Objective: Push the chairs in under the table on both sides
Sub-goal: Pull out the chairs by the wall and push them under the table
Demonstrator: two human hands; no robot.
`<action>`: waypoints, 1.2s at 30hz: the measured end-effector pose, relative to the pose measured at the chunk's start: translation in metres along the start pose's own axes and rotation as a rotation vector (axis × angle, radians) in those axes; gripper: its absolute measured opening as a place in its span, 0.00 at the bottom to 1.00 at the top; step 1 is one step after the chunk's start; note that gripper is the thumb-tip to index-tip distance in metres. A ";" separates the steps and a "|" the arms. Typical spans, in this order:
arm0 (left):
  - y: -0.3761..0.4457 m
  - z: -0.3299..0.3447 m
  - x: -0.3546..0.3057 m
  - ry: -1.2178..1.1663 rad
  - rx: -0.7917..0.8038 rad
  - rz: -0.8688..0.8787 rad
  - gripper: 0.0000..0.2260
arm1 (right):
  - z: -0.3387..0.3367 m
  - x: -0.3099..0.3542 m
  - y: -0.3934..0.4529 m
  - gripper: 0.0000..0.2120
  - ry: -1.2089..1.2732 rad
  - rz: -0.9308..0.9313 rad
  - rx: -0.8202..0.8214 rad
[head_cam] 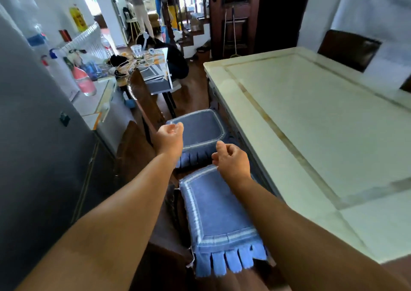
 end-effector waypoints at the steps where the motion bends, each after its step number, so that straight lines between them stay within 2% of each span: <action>1: -0.009 0.018 -0.008 -0.029 0.036 0.015 0.10 | -0.019 0.002 0.005 0.14 0.007 -0.001 -0.017; 4: -0.053 0.084 -0.032 -0.113 0.174 0.023 0.13 | -0.101 0.004 0.016 0.15 0.014 -0.025 -0.112; 15: -0.280 0.315 -0.094 -0.149 0.336 0.081 0.13 | -0.413 -0.008 -0.014 0.12 0.018 -0.074 -0.362; 24: -0.437 0.486 -0.162 -0.158 0.628 0.176 0.13 | -0.635 -0.009 -0.031 0.13 -0.017 -0.076 -0.649; 30: -0.491 0.596 -0.182 -0.137 0.747 0.198 0.13 | -0.743 -0.038 -0.017 0.14 -0.013 -0.021 -0.794; 36: -0.509 0.720 -0.236 -0.220 0.794 0.197 0.11 | -0.844 -0.037 0.055 0.16 -0.067 -0.021 -0.847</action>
Point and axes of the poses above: each hand's wrist, its own y-axis towards the middle knuckle, its own z-axis out of the palm, x = y × z, the point moved 8 cm from there along y, towards the middle knuckle, and after that the axes turned 7 degrees about -z, right-handed, at the moved point
